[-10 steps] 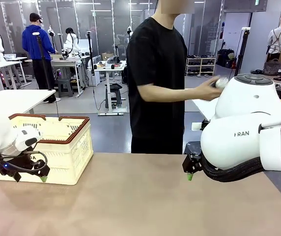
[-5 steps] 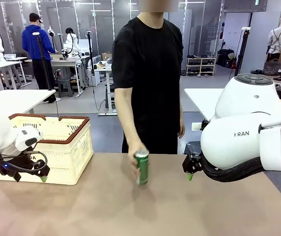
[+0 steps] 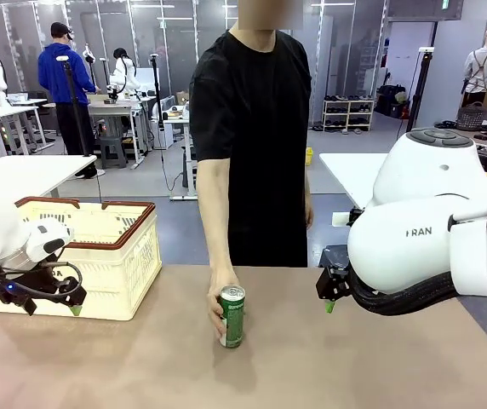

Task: Place the drinks into the Shopping basket.
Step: Pick up one drink and place it into the Shopping basket.

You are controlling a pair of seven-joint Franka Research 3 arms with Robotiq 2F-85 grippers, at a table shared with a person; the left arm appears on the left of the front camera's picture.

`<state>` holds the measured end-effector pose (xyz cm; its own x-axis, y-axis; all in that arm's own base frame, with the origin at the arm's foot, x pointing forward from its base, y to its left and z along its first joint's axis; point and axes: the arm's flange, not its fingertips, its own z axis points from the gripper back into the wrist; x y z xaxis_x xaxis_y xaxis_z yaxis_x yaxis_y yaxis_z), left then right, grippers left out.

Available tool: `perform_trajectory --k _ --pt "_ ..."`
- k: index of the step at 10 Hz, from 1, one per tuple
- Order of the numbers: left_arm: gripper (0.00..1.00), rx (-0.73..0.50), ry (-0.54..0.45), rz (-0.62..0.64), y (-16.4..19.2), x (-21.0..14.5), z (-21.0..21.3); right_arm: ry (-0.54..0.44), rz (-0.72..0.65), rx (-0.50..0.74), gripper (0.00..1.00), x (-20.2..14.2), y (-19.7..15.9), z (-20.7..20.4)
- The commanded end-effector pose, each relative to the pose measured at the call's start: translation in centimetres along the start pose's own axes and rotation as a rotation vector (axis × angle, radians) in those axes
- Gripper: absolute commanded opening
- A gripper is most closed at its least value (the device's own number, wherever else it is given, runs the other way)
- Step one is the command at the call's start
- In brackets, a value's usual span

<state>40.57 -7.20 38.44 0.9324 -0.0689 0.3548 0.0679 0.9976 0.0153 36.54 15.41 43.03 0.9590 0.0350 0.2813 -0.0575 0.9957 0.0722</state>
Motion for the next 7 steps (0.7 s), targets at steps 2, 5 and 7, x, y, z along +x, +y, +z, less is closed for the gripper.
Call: perform_trajectory --k 2,5,7 --pt "1.0 0.003 -0.002 -0.001 -0.1 0.0 0.2 -0.002 0.008 0.006 1.0 0.0 0.0 0.1" --pt "1.0 0.0 0.0 0.0 0.0 0.0 0.0 -0.002 0.008 0.006 1.0 0.0 0.0 0.1" --pt "1.0 -0.075 -0.017 -0.054 -1.0 -0.4 1.5 -0.002 0.008 0.006 1.0 0.0 0.0 0.1"
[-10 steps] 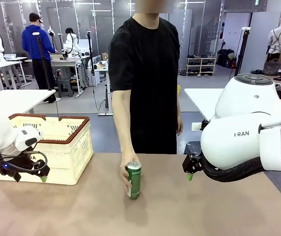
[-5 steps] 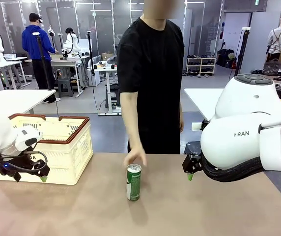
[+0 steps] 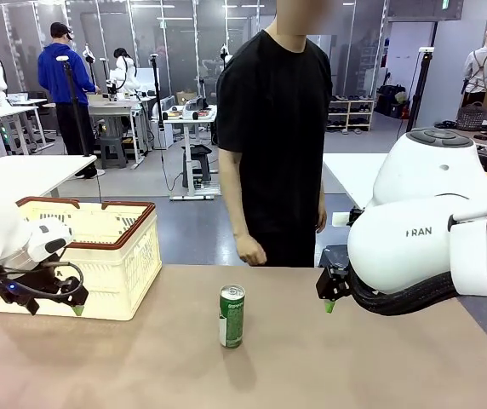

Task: Place the drinks into the Shopping basket.
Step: Pick up one drink and place it into the Shopping basket.

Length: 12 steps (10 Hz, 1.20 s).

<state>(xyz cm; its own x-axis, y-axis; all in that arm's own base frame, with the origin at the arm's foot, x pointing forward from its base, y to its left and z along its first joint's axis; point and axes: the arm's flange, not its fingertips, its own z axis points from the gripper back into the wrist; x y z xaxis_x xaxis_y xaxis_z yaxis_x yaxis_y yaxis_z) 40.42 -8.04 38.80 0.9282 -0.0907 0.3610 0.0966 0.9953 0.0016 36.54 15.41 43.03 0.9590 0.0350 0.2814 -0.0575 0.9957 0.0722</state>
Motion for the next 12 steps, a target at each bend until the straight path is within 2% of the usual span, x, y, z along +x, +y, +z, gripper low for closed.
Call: perform_trajectory --k 1,4,7,10,12 --pt "1.0 -0.089 -0.045 -0.076 -1.3 -0.5 2.9 -0.002 0.008 0.006 1.0 0.0 0.0 0.1" --pt "1.0 -0.144 -0.101 -0.273 -4.9 -0.5 7.9 -0.002 0.008 0.006 1.0 0.0 0.0 0.1" --pt "1.0 -0.251 -0.12 -0.549 -9.7 1.1 11.7 -0.002 0.008 0.006 1.0 0.0 0.0 0.1" --pt "1.0 -0.183 -0.103 -0.822 -14.1 2.3 12.5 -0.002 0.008 0.006 1.0 0.0 0.0 0.1" --pt "1.0 -0.192 -0.092 -0.886 -14.4 3.5 11.9 -0.002 0.008 0.006 1.0 0.0 0.0 0.1"
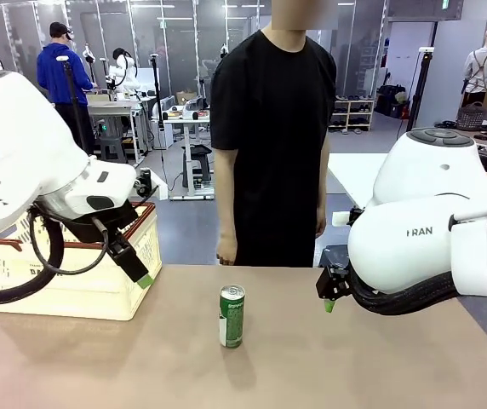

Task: Place the drinks into the Shopping basket.
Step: Pick up one drink and place it into the Shopping basket.

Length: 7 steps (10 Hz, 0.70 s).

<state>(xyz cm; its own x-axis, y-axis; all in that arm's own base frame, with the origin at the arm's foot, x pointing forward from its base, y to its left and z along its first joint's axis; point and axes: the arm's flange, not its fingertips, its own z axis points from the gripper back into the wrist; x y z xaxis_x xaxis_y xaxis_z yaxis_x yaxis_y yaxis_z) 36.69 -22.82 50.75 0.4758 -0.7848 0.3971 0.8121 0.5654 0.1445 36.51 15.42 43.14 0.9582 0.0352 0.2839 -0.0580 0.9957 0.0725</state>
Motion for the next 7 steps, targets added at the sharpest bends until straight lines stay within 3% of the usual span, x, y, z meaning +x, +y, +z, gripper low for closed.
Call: perform_trajectory --k 1,5,7 --pt "1.0 0.003 -0.01 0.043 -0.4 -0.4 0.6 0.001 0.008 0.005 1.0 0.0 0.0 0.0" --pt "1.0 0.001 -0.007 0.016 0.1 0.0 0.2 0.001 0.008 0.005 1.0 0.0 0.0 0.0" --pt "1.0 -0.02 -0.081 -0.268 1.6 1.8 -2.4 0.001 0.008 0.005 1.0 0.0 0.0 0.0"
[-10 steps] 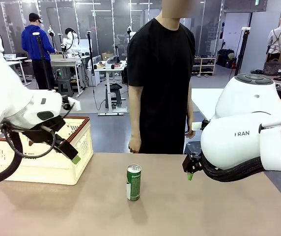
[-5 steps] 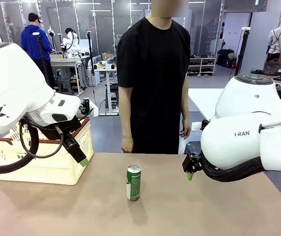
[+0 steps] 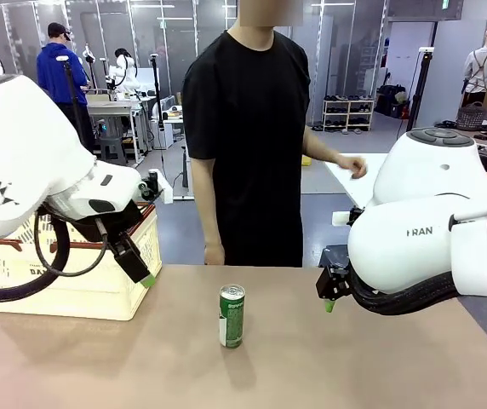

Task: Place the drinks into the Shopping basket.
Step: Pick up one drink and place it into the Shopping basket.

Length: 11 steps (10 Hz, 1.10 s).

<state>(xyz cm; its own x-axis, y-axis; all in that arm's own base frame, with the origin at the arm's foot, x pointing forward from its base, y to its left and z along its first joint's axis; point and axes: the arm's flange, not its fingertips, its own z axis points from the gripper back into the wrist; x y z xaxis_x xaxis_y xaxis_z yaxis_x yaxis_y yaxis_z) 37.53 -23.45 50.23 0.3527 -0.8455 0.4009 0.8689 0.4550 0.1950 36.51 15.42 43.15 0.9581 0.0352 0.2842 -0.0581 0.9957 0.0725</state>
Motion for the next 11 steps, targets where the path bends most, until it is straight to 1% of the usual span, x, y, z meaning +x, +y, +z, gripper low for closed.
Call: perform_trajectory --k 1,2,3,4,6,7,9,10,11 --pt "1.0 -0.038 -0.07 -0.222 2.0 1.9 -2.2 0.001 0.007 0.005 1.0 0.0 0.0 0.0" --pt "1.0 -0.075 -0.086 -0.281 2.2 3.2 -3.0 0.001 0.007 0.005 1.0 0.0 0.0 0.0" --pt "1.0 -0.127 -0.076 -0.367 2.0 5.1 -3.9 0.001 0.007 0.005 1.0 0.0 0.0 0.0" --pt "1.0 -0.193 -0.061 -0.424 1.7 7.0 -4.8 0.001 0.007 0.005 1.0 0.0 0.0 0.0" --pt "1.0 -0.261 -0.018 -0.506 1.2 10.2 -5.7 0.001 0.007 0.005 1.0 0.0 0.0 0.0" --pt "1.0 -0.288 0.025 -0.549 0.9 11.9 -6.1 0.001 0.007 0.005 1.0 0.0 0.0 0.0" --pt "1.0 -0.305 0.114 -0.604 0.5 14.1 -6.8 0.001 0.007 0.005 1.0 0.0 0.0 0.0" --pt "1.0 -0.296 0.146 -0.625 0.5 15.1 -7.3 0.001 0.007 0.005 1.0 0.0 0.0 0.0" --pt "1.0 -0.259 0.197 -0.633 0.7 15.9 -8.1 0.001 0.007 0.005 1.0 0.0 0.0 0.0"
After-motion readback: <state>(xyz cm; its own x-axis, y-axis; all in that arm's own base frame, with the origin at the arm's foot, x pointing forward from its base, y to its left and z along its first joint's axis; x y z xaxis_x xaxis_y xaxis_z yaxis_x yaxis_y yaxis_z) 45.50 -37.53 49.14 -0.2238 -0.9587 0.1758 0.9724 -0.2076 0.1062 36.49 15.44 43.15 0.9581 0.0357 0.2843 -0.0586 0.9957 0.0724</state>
